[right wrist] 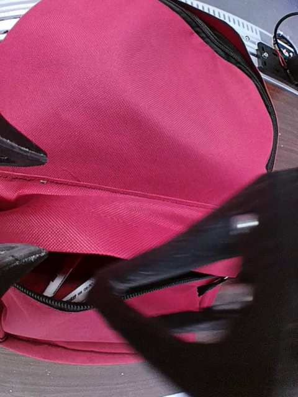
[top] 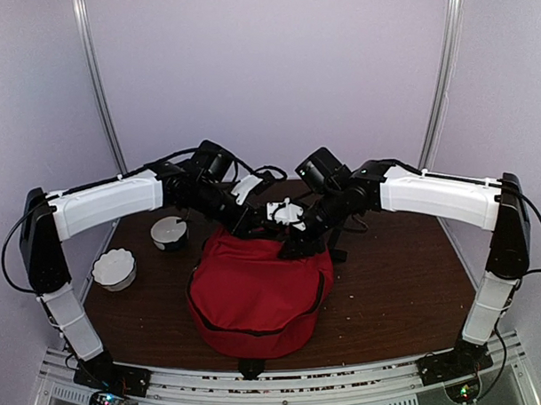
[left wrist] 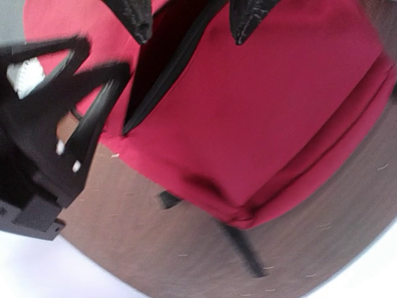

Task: Pack the student bag
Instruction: Adjust the student bag at the center of the board, then hold the lower front pocket of the student bag.

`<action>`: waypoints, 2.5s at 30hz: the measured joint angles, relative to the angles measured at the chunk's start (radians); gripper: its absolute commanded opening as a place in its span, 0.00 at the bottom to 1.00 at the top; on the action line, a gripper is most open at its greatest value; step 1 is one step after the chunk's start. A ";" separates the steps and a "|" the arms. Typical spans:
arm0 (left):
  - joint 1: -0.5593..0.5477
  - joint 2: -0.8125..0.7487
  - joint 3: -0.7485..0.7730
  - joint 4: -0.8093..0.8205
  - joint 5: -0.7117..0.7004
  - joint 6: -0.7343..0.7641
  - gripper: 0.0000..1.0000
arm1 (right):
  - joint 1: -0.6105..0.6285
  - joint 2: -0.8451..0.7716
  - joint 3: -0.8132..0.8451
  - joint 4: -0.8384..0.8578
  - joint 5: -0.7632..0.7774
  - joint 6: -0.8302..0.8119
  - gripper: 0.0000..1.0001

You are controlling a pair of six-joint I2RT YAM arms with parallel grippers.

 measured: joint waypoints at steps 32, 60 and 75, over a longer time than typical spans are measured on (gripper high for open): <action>0.051 -0.471 -0.718 0.212 -0.110 -0.410 0.32 | 0.006 -0.170 -0.384 0.028 0.065 -0.012 0.22; -0.272 -0.476 -0.773 0.484 -0.132 -0.439 0.37 | -0.203 -0.214 -0.163 -0.035 -0.092 0.134 0.37; 0.008 -0.723 -1.019 0.563 -0.203 -0.691 0.56 | 0.018 0.045 0.143 -0.065 -0.086 0.149 0.46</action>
